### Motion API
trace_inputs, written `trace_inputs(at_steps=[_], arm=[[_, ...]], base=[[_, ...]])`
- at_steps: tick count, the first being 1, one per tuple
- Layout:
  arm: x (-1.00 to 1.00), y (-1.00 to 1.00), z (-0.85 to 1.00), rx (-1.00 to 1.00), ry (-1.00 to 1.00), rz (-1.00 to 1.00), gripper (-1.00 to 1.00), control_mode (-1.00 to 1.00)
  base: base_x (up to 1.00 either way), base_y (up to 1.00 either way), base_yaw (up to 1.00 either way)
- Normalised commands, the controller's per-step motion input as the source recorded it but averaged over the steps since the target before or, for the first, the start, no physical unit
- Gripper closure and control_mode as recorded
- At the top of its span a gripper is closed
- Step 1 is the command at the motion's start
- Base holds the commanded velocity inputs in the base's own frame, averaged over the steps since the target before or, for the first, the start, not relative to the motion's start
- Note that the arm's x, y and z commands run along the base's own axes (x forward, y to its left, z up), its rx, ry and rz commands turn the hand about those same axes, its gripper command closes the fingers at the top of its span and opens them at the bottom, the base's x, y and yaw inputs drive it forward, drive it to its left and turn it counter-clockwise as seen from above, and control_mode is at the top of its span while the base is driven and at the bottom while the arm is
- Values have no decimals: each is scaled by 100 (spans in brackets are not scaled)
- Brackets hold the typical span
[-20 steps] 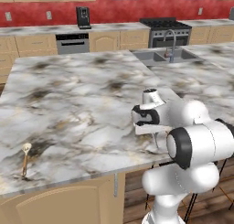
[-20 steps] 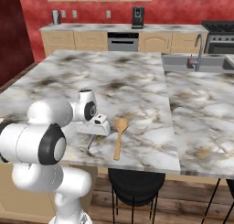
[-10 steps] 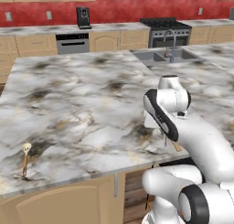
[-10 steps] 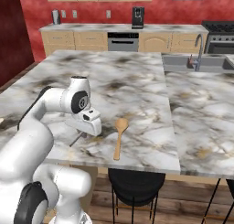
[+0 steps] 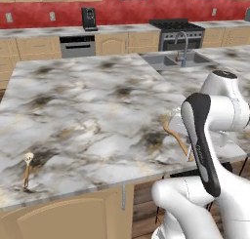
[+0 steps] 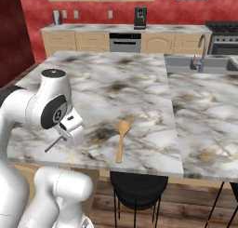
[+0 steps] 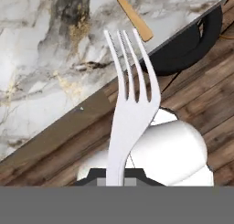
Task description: Pick up the metallic utensils from the counter and place them in the open drawer. Make sure not to pick up any wooden utensils.
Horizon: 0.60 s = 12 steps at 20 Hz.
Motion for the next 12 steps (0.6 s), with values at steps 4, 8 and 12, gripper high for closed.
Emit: trace_inputs(at_steps=[4, 8, 12], arm=[[-52, 8, 47, 1, -15, -18, 100, -100], [2, 18, 0, -7, 4, -21, 100, -100], [4, 8, 0, -2, 2, -9, 100, -100]], base=[[0, 0, 0], [0, 0, 0], [0, 0, 0]])
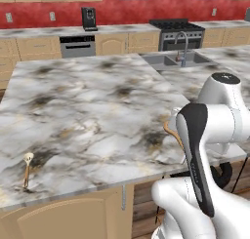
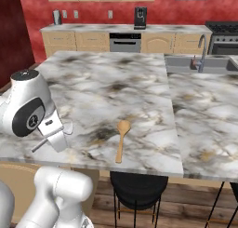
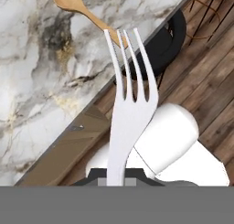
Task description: Pick up the metallic utensils from the counter and place them in the open drawer. Make sure not to pick up any wooden utensils.
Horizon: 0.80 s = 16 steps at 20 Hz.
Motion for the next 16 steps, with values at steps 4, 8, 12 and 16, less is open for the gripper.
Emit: trace_inputs(at_steps=[4, 8, 12, 16], arm=[[0, 0, 0, 0, 0, 0, 100, -100], [-6, 0, 0, 0, 0, 0, 100, -100], [-42, -25, -1, 1, 0, -14, 100, 100], [0, 0, 0, 0, 0, 0, 100, 100]], base=[[0, 0, 0], [0, 0, 0], [-17, -8, -6], [-65, -29, -33]])
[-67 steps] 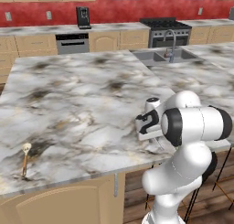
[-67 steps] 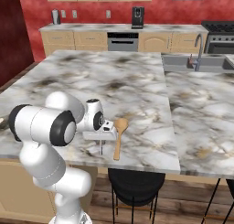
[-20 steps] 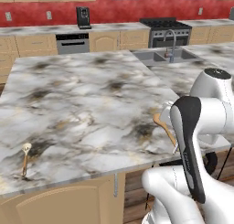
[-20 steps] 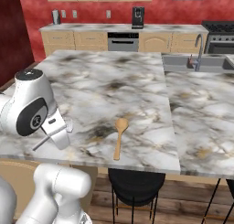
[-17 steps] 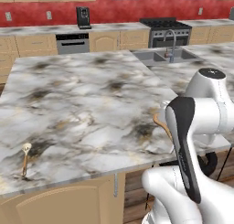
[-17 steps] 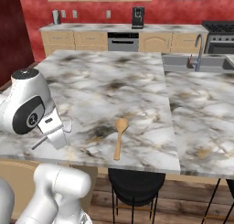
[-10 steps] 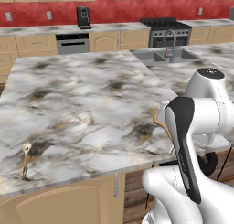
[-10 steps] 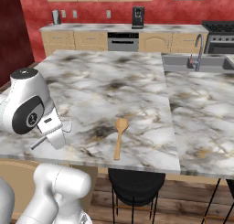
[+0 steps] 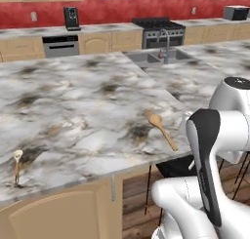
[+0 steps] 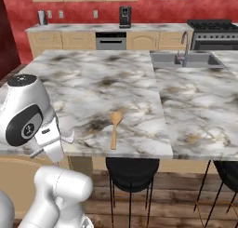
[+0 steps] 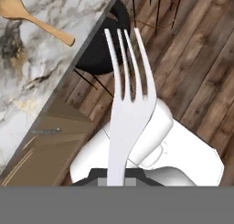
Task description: Pick up the metallic utensils from the counter and place them in the open drawer. Make sure not to pick up any wooden utensils.
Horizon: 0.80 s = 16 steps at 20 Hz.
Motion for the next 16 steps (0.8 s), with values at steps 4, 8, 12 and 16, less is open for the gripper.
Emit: trace_inputs(at_steps=[4, 8, 12, 16], arm=[[0, 0, 0, 0, 0, 0, 100, 100], [0, 0, 0, 0, 0, 0, 100, 100], [0, 0, 0, 0, 0, 0, 100, 100], [0, 0, 0, 0, 0, 0, 100, 100]], base=[[-50, -64, -45], [-2, -93, -63], [33, -100, -43], [28, -100, -22]])
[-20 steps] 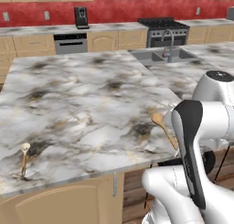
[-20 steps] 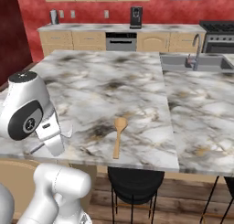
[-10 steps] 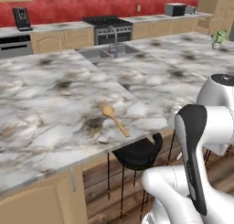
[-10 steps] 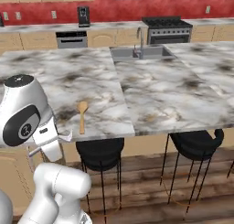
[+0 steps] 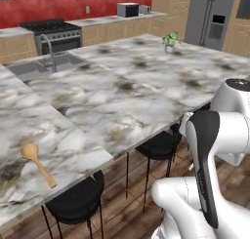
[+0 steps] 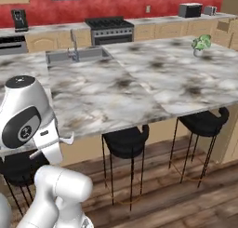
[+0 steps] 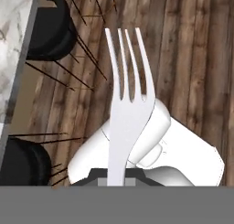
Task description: Pick up the metallic utensils from the counter and place them in the open drawer. Make sure not to pick up any wooden utensils.
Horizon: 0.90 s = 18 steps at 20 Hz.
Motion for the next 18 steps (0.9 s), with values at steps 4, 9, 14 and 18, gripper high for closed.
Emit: trace_inputs(at_steps=[4, 9, 14, 18], arm=[[0, 0, 0, 0, 0, 0, 100, 100], [0, 0, 0, 0, 0, 0, 100, 100], [0, 0, 0, 0, 0, 0, 100, 100], [0, 0, 0, 0, 0, 0, 100, 100]], base=[[35, -100, -17], [36, -100, -12], [32, -100, -1], [40, -100, 0]])
